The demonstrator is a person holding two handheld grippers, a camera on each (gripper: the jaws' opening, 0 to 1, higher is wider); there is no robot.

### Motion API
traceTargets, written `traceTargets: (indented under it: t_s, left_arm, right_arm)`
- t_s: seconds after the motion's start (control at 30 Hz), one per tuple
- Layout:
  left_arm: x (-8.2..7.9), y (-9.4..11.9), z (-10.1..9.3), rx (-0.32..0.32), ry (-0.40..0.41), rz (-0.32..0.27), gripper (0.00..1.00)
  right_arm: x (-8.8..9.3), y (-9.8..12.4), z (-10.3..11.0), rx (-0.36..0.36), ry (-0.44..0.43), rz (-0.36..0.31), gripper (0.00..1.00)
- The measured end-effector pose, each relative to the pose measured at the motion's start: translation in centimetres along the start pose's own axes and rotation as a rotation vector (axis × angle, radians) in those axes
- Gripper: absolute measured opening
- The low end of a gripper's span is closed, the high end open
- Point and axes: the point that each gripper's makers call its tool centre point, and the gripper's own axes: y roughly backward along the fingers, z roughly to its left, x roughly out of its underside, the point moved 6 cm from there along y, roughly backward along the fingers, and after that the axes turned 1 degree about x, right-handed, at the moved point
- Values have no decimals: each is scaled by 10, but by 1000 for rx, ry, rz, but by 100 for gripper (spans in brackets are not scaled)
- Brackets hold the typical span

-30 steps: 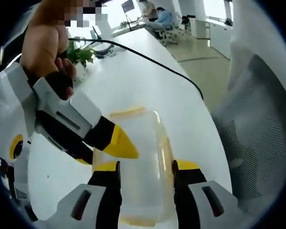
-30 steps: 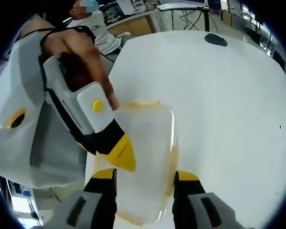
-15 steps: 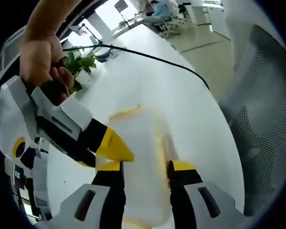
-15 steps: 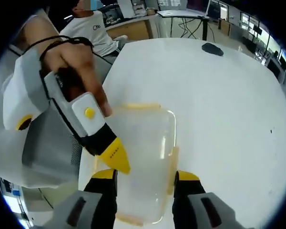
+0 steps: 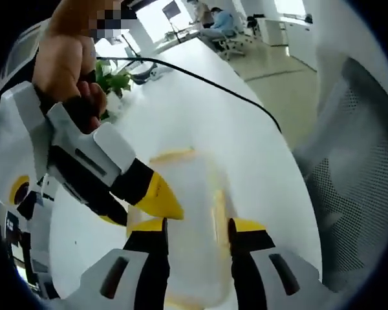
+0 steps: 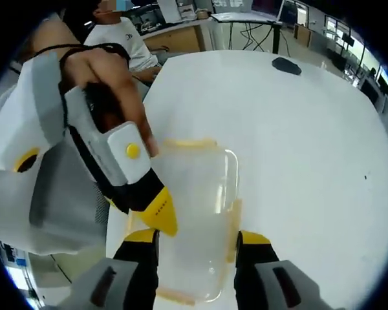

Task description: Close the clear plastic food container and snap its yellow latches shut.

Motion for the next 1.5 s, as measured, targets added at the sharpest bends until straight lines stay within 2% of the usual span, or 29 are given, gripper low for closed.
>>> traceTargets:
  t_s: [0.1, 0.23, 0.43, 0.57, 0.63, 0.73, 0.83, 0.93, 1.1, 1.5]
  left_arm:
    - [-1, 2, 4, 46, 115, -47, 33]
    - [1, 3, 8, 90, 113, -65, 33]
    - [0, 5, 13, 147, 250, -121, 33]
    - [1, 6, 14, 153, 259, -134, 32]
    - [2, 8, 16, 155, 271, -136, 29]
    - [4, 11, 17, 147, 265, -135, 33]
    - [5, 16, 22, 129, 276, -139, 36]
    - [7, 22, 27, 113, 293, -149, 40]
    - [11, 28, 30, 114, 302, -156, 48]
    - [31, 37, 32, 122, 309, -106, 62]
  right_arm:
    - [1, 2, 2, 39, 11, -27, 45]
    - [1, 3, 5, 76, 22, -33, 45]
    - [2, 5, 7, 114, 29, -53, 45]
    - [2, 7, 9, 137, 26, -68, 44]
    - [3, 7, 11, 149, 18, -106, 44]
    - [6, 7, 14, 159, 7, -140, 45]
    - [10, 7, 16, 187, -2, -155, 54]
    - [13, 10, 22, 197, -9, -192, 52]
    - [17, 13, 27, 206, -52, -249, 54]
    - [31, 20, 37, 225, -75, -279, 60]
